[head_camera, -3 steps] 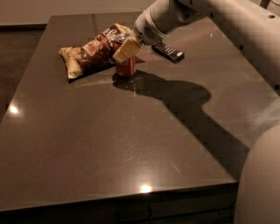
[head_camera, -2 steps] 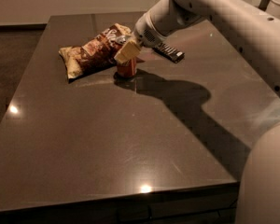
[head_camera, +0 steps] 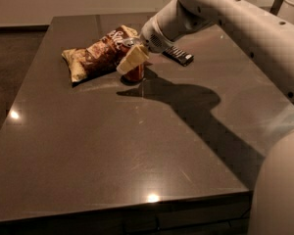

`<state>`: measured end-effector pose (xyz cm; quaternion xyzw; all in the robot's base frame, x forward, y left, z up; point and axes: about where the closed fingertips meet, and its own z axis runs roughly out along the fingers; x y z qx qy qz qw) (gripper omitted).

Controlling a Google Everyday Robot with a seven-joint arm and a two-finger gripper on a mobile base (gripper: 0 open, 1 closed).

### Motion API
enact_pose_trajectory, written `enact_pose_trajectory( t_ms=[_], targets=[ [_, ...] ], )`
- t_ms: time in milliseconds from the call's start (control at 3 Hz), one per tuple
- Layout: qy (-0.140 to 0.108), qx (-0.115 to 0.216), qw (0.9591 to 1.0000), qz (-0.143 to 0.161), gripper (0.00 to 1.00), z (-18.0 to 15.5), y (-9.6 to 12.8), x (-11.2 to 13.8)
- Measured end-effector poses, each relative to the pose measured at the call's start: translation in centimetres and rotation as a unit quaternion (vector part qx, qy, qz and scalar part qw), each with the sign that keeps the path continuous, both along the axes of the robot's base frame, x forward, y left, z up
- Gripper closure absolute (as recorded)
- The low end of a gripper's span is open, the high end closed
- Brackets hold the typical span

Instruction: Move coke can near brown chip bag

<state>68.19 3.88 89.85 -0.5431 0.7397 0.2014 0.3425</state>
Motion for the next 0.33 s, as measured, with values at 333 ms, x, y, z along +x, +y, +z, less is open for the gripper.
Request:
enact_pose_trajectory(
  t_ms=[333],
  targets=[
    [0.000, 0.000, 1.0000, 0.000, 0.00, -0.01, 0.01, 0.00]
  ],
)
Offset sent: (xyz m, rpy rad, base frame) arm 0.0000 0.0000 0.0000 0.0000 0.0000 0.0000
